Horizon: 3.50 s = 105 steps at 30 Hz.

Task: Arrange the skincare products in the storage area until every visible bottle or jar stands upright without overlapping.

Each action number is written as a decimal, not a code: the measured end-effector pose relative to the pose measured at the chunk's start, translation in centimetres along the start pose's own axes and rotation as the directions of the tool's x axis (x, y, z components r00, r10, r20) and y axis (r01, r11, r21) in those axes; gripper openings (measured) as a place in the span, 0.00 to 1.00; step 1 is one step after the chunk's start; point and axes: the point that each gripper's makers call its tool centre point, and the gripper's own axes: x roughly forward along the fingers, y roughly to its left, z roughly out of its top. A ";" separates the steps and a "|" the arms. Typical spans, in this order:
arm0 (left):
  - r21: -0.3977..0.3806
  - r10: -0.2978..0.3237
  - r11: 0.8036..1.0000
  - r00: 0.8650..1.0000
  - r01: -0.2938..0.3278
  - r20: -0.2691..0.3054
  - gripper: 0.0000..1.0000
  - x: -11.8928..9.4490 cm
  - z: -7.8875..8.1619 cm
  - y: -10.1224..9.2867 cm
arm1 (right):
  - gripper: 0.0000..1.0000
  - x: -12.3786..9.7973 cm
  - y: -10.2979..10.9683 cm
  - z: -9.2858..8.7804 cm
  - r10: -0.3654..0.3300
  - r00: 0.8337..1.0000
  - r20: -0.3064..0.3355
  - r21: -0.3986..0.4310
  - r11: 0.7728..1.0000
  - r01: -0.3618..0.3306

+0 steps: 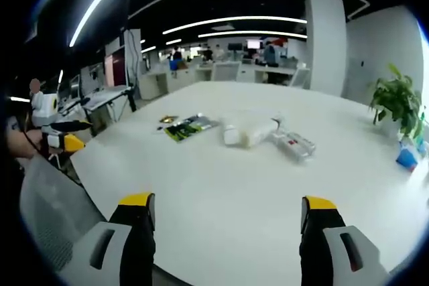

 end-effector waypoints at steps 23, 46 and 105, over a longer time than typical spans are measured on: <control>-0.002 0.007 1.000 1.000 -0.007 -0.002 0.96 0.0 0.0 0.1 | 0.94 0.2 0.5 -0.3 0.014 0.999 -0.030 -0.036 0.999 -0.015; -0.005 0.019 1.000 1.000 -0.019 0.000 0.95 -0.1 0.2 0.3 | 0.88 1.6 -0.3 5.0 -0.015 0.998 -0.064 -0.180 0.984 0.003; 0.022 0.012 1.000 1.000 -0.012 0.013 0.87 0.0 0.8 -0.3 | 0.75 10.9 4.6 19.7 0.091 0.987 -0.132 -0.198 0.973 -0.116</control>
